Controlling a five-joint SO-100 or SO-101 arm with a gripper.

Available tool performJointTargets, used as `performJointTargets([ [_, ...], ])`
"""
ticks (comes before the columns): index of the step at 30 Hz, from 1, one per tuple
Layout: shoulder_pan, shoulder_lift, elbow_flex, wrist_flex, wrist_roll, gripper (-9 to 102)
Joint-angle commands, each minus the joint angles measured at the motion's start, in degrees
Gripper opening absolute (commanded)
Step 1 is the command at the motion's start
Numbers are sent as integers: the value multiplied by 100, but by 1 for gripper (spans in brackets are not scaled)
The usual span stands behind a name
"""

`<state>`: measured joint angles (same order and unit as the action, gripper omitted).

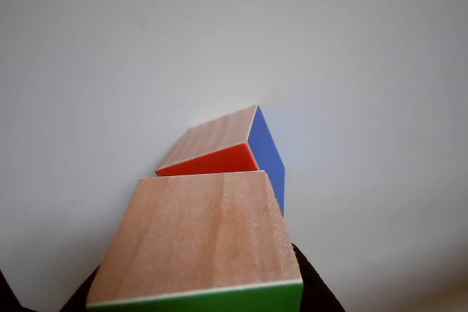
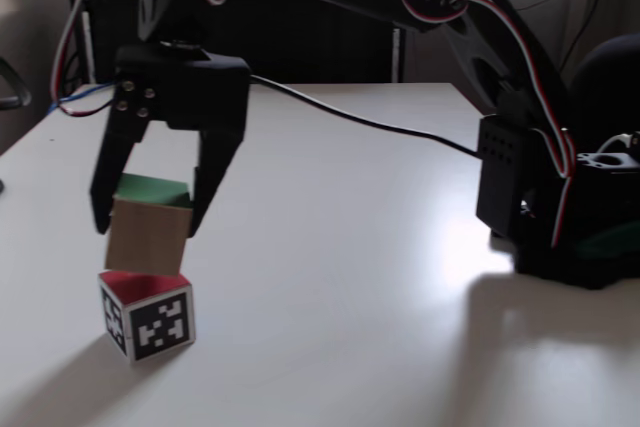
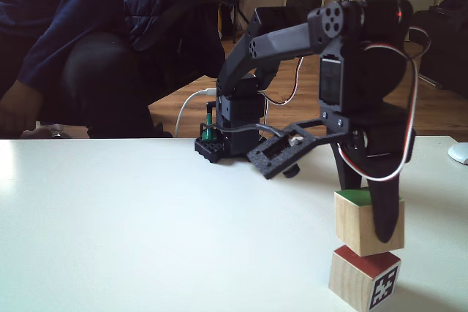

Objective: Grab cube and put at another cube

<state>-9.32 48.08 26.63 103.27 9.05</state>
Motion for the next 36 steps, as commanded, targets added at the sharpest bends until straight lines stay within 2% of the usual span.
performJointTargets([
  [1, -44, 53, -290, 26, 18, 19],
  [10, -53, -79, -299, 26, -26, 23],
  [18, -167, -211, -237, 26, -18, 38],
  [26, -167, -105, -185, 26, 114, 47],
  [31, -211, 466, 193, 26, 123, 50],
  [36, -387, 1916, 1248, 26, 176, 52],
])
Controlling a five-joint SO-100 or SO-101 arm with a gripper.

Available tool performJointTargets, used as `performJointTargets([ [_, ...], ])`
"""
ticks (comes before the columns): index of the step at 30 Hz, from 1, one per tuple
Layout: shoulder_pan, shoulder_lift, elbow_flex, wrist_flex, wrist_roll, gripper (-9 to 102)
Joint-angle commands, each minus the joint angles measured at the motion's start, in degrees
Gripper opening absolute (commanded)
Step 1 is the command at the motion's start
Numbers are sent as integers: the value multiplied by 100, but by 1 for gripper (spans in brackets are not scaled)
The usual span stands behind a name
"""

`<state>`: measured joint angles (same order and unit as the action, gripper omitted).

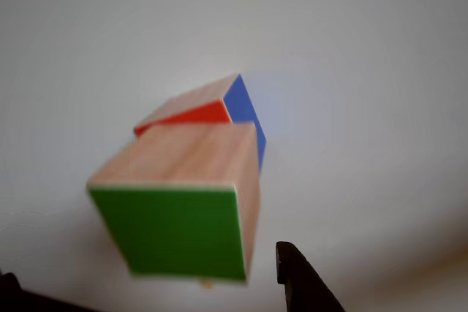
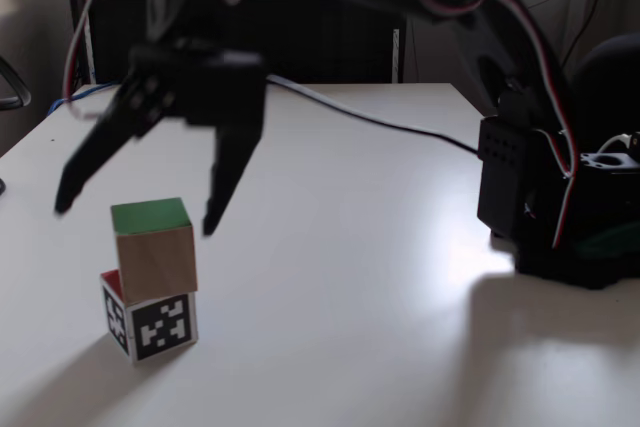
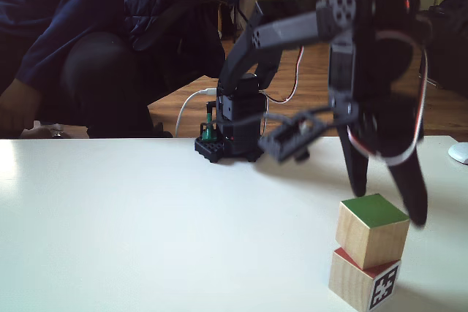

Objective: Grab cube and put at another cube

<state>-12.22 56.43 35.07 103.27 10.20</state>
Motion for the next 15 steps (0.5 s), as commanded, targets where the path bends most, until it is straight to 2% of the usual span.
performJointTargets([
  [1, -149, 1468, 668, 26, 114, 53],
  [9, -343, 5836, 3832, -44, 264, 53],
  [12, 290, 7778, 5203, -396, -35, 53],
  [15, 1521, 9448, 6891, -1090, -677, 54],
])
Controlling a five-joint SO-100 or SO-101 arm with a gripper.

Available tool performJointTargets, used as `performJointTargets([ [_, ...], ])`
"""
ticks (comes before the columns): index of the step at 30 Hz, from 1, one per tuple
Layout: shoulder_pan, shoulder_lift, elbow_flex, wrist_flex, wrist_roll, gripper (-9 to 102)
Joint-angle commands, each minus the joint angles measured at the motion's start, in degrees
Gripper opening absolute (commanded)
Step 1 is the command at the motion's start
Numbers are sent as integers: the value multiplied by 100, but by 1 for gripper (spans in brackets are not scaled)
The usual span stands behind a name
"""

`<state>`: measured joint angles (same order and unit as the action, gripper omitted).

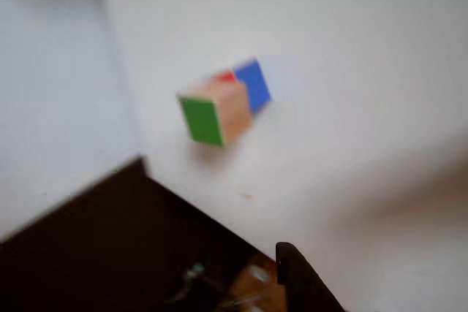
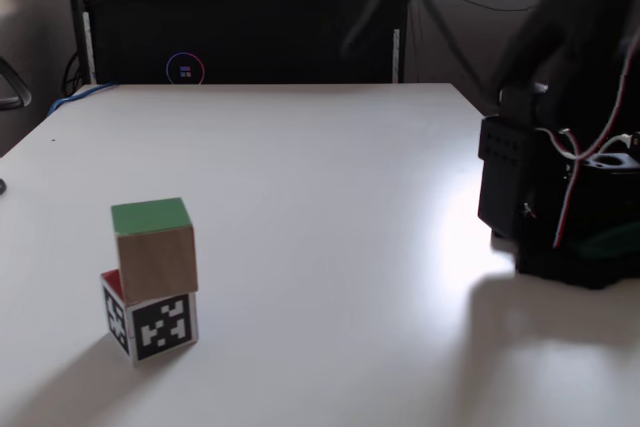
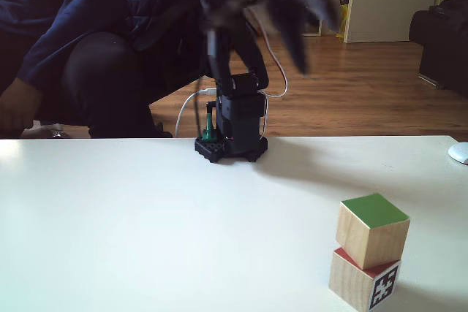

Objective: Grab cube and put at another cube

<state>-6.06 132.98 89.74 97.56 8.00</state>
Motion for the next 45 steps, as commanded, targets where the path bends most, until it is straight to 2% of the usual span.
performJointTargets([
  [1, 1301, 2285, 2153, -861, -703, 54],
  [5, 2347, 3015, 4570, -2180, -1257, 55],
  [8, 2637, 2777, 5722, -2865, -1503, 52],
  [11, 2733, 3428, 6943, -3375, -1688, 47],
  [13, 2663, 4491, 7673, -3138, -1819, 38],
  [15, 2487, 5546, 8033, -2373, -1854, 26],
  [19, 2206, 5546, 8033, -2391, -1767, 1],
  [45, 2215, 5546, 8033, -2382, -1661, 0],
])
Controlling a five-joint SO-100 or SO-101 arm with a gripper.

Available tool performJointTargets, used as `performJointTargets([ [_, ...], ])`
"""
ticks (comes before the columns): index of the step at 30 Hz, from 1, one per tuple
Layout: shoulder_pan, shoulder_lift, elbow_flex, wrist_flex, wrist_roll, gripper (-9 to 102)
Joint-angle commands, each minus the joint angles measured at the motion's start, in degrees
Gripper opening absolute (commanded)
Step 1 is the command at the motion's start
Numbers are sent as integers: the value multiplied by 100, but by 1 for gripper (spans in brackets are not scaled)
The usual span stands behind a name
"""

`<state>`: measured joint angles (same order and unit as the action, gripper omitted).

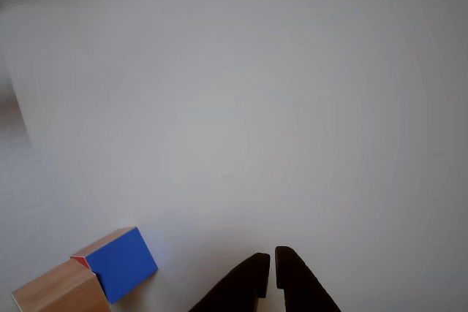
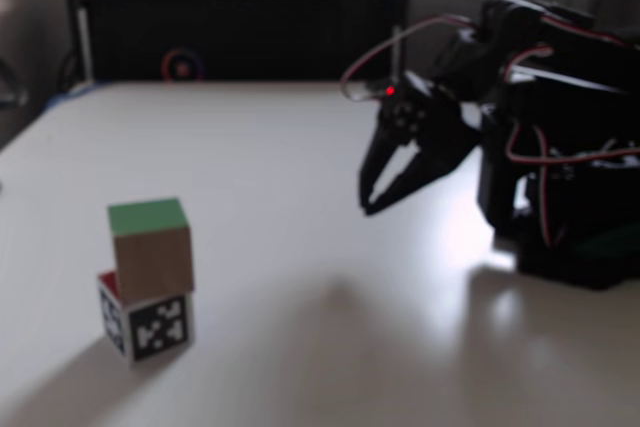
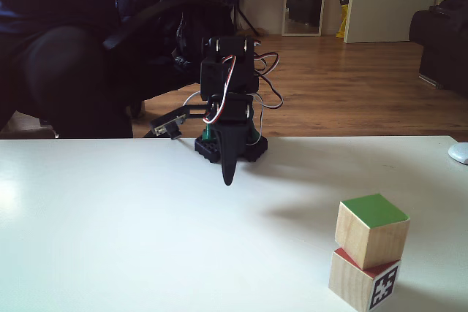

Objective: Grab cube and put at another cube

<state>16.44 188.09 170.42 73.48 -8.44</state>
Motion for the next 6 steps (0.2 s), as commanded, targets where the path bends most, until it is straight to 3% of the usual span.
performJointTargets([
  [1, -9, 35, -35, 35, 9, 0],
  [6, 44, 35, -35, 35, 53, 0],
])
